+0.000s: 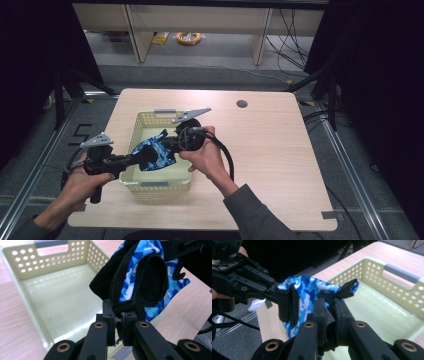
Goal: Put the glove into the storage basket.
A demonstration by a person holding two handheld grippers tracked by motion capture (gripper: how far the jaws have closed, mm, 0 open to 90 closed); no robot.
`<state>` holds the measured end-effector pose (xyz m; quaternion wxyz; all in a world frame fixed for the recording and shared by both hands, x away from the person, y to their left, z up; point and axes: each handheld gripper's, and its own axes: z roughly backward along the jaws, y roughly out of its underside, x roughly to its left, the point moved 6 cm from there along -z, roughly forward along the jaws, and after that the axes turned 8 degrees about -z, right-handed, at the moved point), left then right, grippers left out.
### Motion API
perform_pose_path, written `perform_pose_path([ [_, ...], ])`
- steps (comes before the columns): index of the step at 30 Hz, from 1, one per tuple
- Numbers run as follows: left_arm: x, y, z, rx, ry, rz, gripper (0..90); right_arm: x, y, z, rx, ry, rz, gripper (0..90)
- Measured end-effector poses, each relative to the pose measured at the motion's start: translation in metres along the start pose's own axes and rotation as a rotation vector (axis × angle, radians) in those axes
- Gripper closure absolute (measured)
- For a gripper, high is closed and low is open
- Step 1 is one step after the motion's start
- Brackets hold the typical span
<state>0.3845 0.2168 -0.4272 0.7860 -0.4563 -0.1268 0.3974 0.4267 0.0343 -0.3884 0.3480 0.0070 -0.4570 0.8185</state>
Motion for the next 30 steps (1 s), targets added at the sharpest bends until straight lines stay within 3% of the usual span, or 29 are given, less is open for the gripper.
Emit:
perform_pose_path([
  [14, 0.03, 0.023, 0.005, 0.037, -0.035, 0.048, 84.2, 0.0, 0.003, -0.049, 0.054, -0.037, -0.038, 81.5],
  [20, 0.033, 0.03, 0.002, 0.062, -0.043, 0.051, 83.8, -0.006, 0.009, -0.061, 0.068, -0.044, -0.063, 81.5],
  [21, 0.035, 0.032, 0.003, 0.083, -0.041, 0.03, 83.7, -0.007, 0.01, -0.063, 0.072, -0.045, -0.065, 81.5],
  [23, 0.036, 0.035, 0.0, 0.104, -0.049, 0.026, 83.6, -0.011, 0.015, -0.07, 0.078, -0.047, -0.078, 81.5],
  [28, 0.037, 0.036, -0.006, 0.124, -0.049, 0.02, 83.0, -0.02, 0.024, -0.078, 0.102, -0.039, -0.116, 81.5],
  [30, 0.035, 0.035, -0.011, 0.115, -0.059, 0.036, 82.5, -0.024, 0.028, -0.08, 0.113, -0.034, -0.126, 81.5],
])
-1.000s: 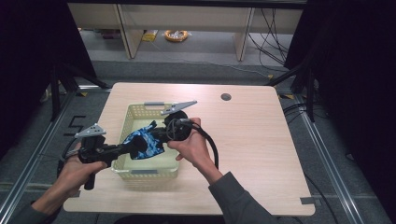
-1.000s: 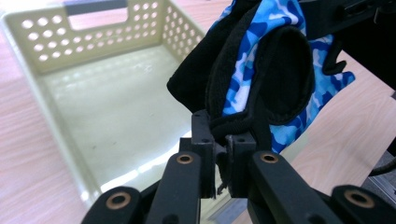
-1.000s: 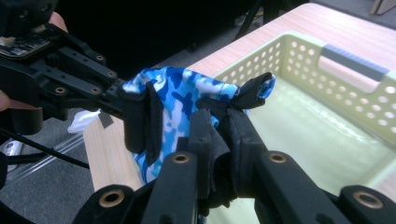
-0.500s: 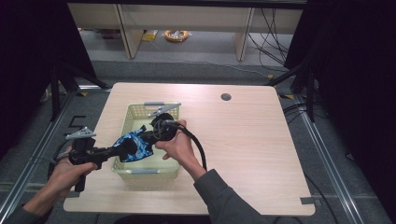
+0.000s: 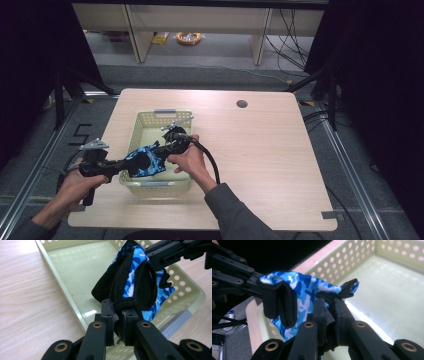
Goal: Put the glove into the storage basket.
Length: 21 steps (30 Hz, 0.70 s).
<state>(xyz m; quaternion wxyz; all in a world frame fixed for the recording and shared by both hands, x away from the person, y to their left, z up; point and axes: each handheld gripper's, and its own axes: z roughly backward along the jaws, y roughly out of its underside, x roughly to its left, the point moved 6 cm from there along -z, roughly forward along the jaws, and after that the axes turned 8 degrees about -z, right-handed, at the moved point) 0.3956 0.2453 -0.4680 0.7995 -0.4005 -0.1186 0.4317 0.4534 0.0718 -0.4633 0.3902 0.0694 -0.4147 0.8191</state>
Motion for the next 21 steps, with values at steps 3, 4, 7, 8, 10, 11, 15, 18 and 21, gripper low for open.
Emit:
perform_pose_path([
  [3, 0.0, 0.0, -0.003, 0.022, 0.001, -0.023, 81.1, -0.007, 0.003, -0.003, 0.004, 0.017, 0.001, 81.5],
  [4, 0.0, -0.001, -0.004, 0.023, 0.006, -0.027, 79.8, -0.009, 0.004, -0.003, 0.013, 0.026, -0.013, 81.5],
  [7, -0.003, -0.004, -0.009, 0.006, 0.011, -0.011, 76.2, -0.015, 0.008, -0.004, 0.027, 0.049, -0.032, 81.5],
  [8, -0.003, -0.004, -0.009, 0.021, 0.014, -0.029, 73.6, -0.017, 0.01, -0.003, 0.031, 0.053, -0.037, 81.5],
  [10, -0.004, -0.006, -0.011, 0.01, 0.017, -0.029, 70.5, -0.021, 0.012, -0.003, 0.04, 0.065, -0.056, 81.5],
  [11, -0.004, -0.007, -0.011, 0.007, 0.026, -0.024, 67.0, -0.024, 0.013, -0.004, 0.037, 0.07, -0.054, 81.5],
  [15, -0.004, -0.009, -0.011, -0.006, 0.018, -0.009, 62.3, -0.032, 0.017, -0.004, 0.053, 0.099, -0.08, 81.5],
  [18, -0.002, -0.01, -0.007, 0.005, 0.011, -0.021, 59.7, -0.037, 0.019, -0.004, 0.06, 0.11, -0.099, 81.4],
  [21, -0.003, -0.012, -0.004, -0.006, 0.013, -0.026, 57.9, -0.041, 0.02, -0.004, 0.057, 0.125, -0.106, 81.5],
])
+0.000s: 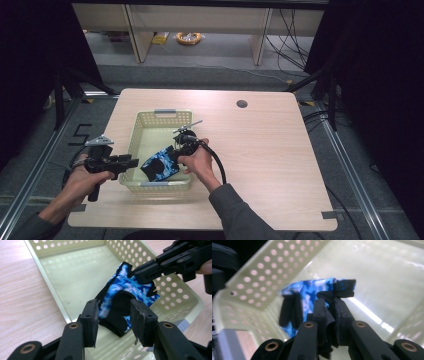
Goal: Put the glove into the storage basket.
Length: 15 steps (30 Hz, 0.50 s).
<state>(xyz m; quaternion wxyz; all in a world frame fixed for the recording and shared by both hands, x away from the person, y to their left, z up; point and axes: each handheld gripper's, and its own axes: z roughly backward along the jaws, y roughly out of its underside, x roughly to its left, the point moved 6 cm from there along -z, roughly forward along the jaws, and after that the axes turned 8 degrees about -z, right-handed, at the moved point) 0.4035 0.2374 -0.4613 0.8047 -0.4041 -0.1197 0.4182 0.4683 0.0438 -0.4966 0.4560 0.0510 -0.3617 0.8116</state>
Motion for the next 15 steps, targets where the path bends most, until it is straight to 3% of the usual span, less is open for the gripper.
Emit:
perform_pose_path([
  [6, -0.009, -0.004, 0.0, -0.031, 0.002, 0.001, 57.2, -0.002, 0.0, 0.0, 0.01, 0.024, 0.002, 81.4],
  [7, -0.009, -0.003, 0.002, -0.013, 0.002, -0.016, 57.2, -0.001, 0.001, 0.001, 0.016, 0.03, -0.01, 81.4],
  [11, -0.013, -0.004, 0.002, -0.02, 0.011, -0.019, 57.1, 0.002, 0.002, 0.002, 0.023, 0.031, -0.007, 81.3],
  [12, -0.015, -0.004, 0.002, -0.023, 0.007, -0.037, 56.7, 0.002, 0.002, 0.003, 0.016, 0.03, 0.011, 81.3],
  [14, -0.017, -0.004, 0.003, -0.012, 0.012, -0.04, 56.4, 0.005, 0.005, 0.006, 0.034, 0.047, -0.005, 81.2],
  [15, -0.017, -0.003, 0.003, -0.007, 0.018, -0.044, 56.1, 0.005, 0.004, 0.006, 0.024, 0.043, 0.015, 81.2],
])
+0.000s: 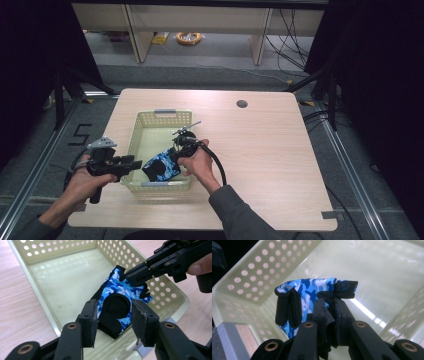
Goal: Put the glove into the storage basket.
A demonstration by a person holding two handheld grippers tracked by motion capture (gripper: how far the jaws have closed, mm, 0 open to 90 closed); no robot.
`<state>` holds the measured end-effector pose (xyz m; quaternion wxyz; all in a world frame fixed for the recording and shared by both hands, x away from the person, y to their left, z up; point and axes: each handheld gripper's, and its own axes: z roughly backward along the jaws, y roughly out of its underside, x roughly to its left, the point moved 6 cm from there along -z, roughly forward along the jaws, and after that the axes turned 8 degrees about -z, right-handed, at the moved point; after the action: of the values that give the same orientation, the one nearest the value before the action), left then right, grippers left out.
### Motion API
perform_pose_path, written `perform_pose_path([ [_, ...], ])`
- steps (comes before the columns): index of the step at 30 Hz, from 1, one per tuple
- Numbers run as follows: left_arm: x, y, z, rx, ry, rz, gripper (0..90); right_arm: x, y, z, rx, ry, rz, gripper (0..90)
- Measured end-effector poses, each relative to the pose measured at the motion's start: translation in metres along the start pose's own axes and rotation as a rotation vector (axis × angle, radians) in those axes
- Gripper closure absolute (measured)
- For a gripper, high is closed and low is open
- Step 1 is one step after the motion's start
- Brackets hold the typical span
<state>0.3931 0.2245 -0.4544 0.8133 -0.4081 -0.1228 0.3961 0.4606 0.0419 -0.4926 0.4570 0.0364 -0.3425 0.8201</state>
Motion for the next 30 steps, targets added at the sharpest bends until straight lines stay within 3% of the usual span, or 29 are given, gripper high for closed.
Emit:
perform_pose_path([
  [1, -0.003, -0.001, -0.001, -0.021, -0.006, 0.023, 56.0, 0.002, 0.002, 0.002, 0.017, 0.007, -0.025, 81.2],
  [2, -0.003, 0.0, 0.0, -0.006, -0.002, -0.002, 56.0, 0.001, 0.002, 0.002, 0.009, 0.012, -0.006, 81.2],
  [4, -0.006, -0.001, -0.002, -0.029, -0.002, 0.008, 55.5, 0.003, 0.006, 0.003, 0.023, 0.02, -0.016, 80.9],
  [5, -0.008, -0.001, -0.001, -0.02, 0.004, -0.003, 55.4, 0.003, 0.006, 0.002, 0.021, 0.018, -0.007, 80.7],
  [6, -0.011, -0.002, -0.003, -0.033, 0.008, 0.013, 55.3, 0.002, 0.006, 0.002, 0.018, 0.029, 0.014, 80.6],
  [8, -0.015, -0.002, -0.004, -0.031, 0.006, 0.003, 54.4, 0.003, 0.009, 0.001, 0.031, 0.036, -0.012, 80.1],
  [9, -0.015, -0.002, -0.004, -0.031, 0.006, 0.003, 53.4, 0.001, 0.008, 0.0, 0.022, 0.035, 0.008, 79.7],
  [10, -0.017, 0.0, -0.004, -0.002, 0.023, -0.02, 52.0, 0.001, 0.009, 0.0, 0.026, 0.039, 0.01, 79.3],
  [11, -0.02, 0.001, -0.005, -0.003, 0.029, -0.014, 50.7, 0.002, 0.011, 0.0, 0.037, 0.049, -0.011, 78.7],
  [12, -0.022, 0.001, -0.006, 0.002, 0.033, -0.022, 50.3, 0.001, 0.011, -0.001, 0.031, 0.049, 0.015, 78.3],
  [14, -0.023, 0.002, -0.006, 0.007, 0.032, -0.023, 49.2, 0.0, 0.012, -0.002, 0.037, 0.058, 0.017, 78.1],
  [16, -0.024, 0.004, -0.007, 0.039, 0.033, -0.031, 46.3, 0.001, 0.015, -0.004, 0.068, 0.095, 0.008, 76.8],
  [18, -0.023, 0.005, -0.009, 0.05, 0.033, -0.034, 45.6, 0.0, 0.014, -0.006, 0.054, 0.093, 0.047, 75.8],
  [20, -0.023, 0.005, -0.009, 0.051, 0.025, -0.034, 44.8, 0.0, 0.014, -0.006, 0.062, 0.091, 0.043, 75.0],
  [24, -0.02, 0.006, -0.012, 0.064, 0.016, -0.011, 41.6, -0.001, 0.013, -0.005, 0.054, 0.115, 0.062, 68.7],
  [25, -0.019, 0.007, -0.011, 0.068, 0.016, -0.013, 41.5, 0.0, 0.014, -0.004, 0.068, 0.116, 0.037, 67.3],
  [26, -0.019, 0.007, -0.012, 0.067, 0.005, -0.007, 41.3, 0.0, 0.012, -0.004, 0.056, 0.108, 0.066, 64.6],
  [28, -0.018, 0.009, -0.011, 0.084, 0.016, -0.018, 39.7, 0.002, 0.011, -0.002, 0.043, 0.102, 0.073, 57.7],
  [29, -0.018, 0.009, -0.011, 0.09, 0.017, -0.018, 39.0, 0.004, 0.011, 0.0, 0.055, 0.116, 0.046, 57.2],
  [30, -0.018, 0.009, -0.011, 0.083, 0.009, -0.011, 38.6, 0.004, 0.009, 0.0, 0.034, 0.11, 0.093, 55.9],
])
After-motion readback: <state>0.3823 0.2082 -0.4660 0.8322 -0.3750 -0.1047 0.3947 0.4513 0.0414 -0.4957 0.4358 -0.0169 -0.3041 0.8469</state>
